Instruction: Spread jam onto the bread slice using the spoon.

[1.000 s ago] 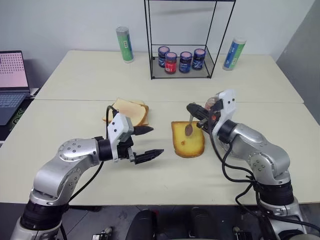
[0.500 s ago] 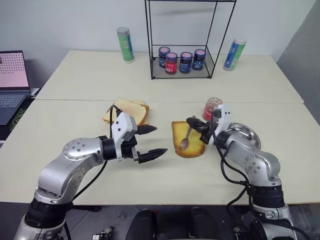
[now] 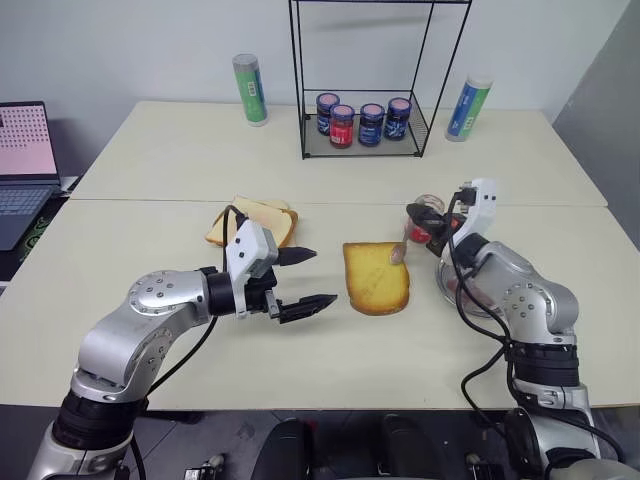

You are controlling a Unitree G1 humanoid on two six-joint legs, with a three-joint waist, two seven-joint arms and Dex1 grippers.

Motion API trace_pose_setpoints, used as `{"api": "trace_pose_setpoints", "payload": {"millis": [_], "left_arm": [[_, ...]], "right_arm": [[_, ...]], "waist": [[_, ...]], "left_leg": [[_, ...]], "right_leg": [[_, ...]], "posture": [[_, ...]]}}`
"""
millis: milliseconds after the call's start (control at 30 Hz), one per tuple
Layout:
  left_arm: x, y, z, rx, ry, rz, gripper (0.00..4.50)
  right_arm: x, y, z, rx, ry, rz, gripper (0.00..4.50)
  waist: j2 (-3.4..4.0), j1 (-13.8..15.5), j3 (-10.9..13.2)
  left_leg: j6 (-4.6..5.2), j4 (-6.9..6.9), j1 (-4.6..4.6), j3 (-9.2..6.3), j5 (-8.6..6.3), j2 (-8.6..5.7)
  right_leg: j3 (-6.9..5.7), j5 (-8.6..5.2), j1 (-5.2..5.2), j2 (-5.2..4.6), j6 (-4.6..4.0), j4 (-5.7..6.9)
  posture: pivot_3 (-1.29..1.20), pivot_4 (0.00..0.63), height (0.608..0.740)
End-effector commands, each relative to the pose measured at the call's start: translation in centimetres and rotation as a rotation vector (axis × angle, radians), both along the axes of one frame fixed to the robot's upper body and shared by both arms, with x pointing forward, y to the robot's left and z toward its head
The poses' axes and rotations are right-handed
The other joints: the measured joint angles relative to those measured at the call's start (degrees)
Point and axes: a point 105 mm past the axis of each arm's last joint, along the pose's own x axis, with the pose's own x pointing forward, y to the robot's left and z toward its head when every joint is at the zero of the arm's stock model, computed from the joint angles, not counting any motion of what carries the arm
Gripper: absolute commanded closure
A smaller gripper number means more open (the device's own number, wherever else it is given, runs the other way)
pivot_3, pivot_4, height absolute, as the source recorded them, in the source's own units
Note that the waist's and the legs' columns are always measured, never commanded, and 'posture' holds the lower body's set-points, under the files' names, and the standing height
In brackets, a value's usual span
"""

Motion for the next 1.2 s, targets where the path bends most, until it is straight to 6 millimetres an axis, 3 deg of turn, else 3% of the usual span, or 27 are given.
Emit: {"api": "trace_pose_setpoints", "payload": {"millis": [33, 233, 400, 467, 600, 800, 933, 1033, 1200], "left_arm": [[-0.5, -0.4, 0.6, -0.006, -0.013, -0.036, 0.00], [-2.2, -0.2, -0.4, 0.050, 0.058, -0.096, 0.00], [-2.0, 0.2, -0.5, 0.056, 0.050, -0.080, 0.00], [-1.8, 0.2, -0.4, 0.055, 0.045, -0.076, 0.00], [-1.7, 0.1, -0.2, 0.053, 0.039, -0.079, 0.00], [-1.4, 0.1, -0.2, 0.054, 0.030, -0.083, 0.00], [-1.2, 0.0, -0.1, 0.053, 0.023, -0.085, 0.00], [-1.3, -0.1, 0.0, 0.050, 0.022, -0.092, 0.00], [-1.3, -0.1, 0.1, 0.051, 0.021, -0.095, 0.00]], "right_arm": [[-2.2, 2.5, 1.5, 0.081, -0.013, 0.167, 4.47], [-3.1, 3.4, -1.7, 0.061, 0.079, 0.208, 4.47], [-3.0, 2.9, -3.6, -0.058, 0.089, 0.210, 4.47], [-2.4, 2.1, -3.4, -0.057, 0.072, 0.171, 4.47], [-0.2, -0.5, -0.7, -0.063, -0.041, 0.018, 4.47], [0.2, -1.3, 1.0, -0.107, -0.108, -0.006, 4.47], [-0.3, -0.6, 2.1, -0.075, -0.124, 0.030, 4.47], [-1.5, 1.2, 2.7, 0.006, -0.103, 0.133, 4.47], [-2.3, 2.6, 1.2, 0.010, -0.039, 0.200, 4.47]], "waist": [[0.00, 0.00, 0.00], [0.01, -0.04, 0.00], [0.00, -0.03, 0.00], [-0.02, -0.02, -0.02], [-0.02, 0.02, -0.01], [-0.02, 0.04, -0.01], [-0.01, -0.14, -0.01], [-0.01, -0.16, -0.01], [-0.01, -0.10, -0.01]], "left_leg": [[0.00, 0.00, 0.00, 0.00, 0.00, 0.01], [0.00, 0.00, 0.00, -0.01, 0.00, 0.00], [0.00, 0.02, 0.02, 0.00, 0.00, -0.01], [0.00, 0.02, 0.03, 0.00, 0.00, -0.02], [0.00, 0.06, 0.03, 0.01, 0.00, -0.03], [0.00, 0.03, 0.02, 0.01, 0.00, -0.02], [-0.01, 0.02, 0.03, 0.01, 0.00, 0.00], [-0.01, 0.02, 0.04, 0.01, 0.00, 0.01], [-0.01, 0.02, 0.03, 0.00, 0.01, 0.02]], "right_leg": [[0.00, 0.00, 0.00, 0.00, 0.00, 0.00], [0.00, 0.00, 0.00, -0.01, 0.00, 0.00], [0.00, 0.00, 0.01, -0.01, 0.00, 0.02], [0.00, 0.00, 0.01, 0.00, 0.00, 0.01], [0.02, 0.00, 0.01, 0.00, 0.00, 0.04], [0.00, 0.00, 0.01, 0.00, 0.00, 0.04], [0.01, 0.00, 0.00, 0.01, 0.00, 0.07], [0.01, 0.00, -0.01, 0.01, 0.00, 0.09], [0.01, 0.00, -0.01, 0.01, 0.00, 0.10]], "posture": [[0.00, 0.150, 0.740], [0.00, 0.150, 0.740], [0.00, 0.150, 0.740], [0.00, 0.150, 0.740], [0.00, 0.150, 0.740], [0.00, 0.150, 0.740], [0.00, 0.150, 0.740], [0.00, 0.150, 0.740], [0.00, 0.150, 0.740]]}}
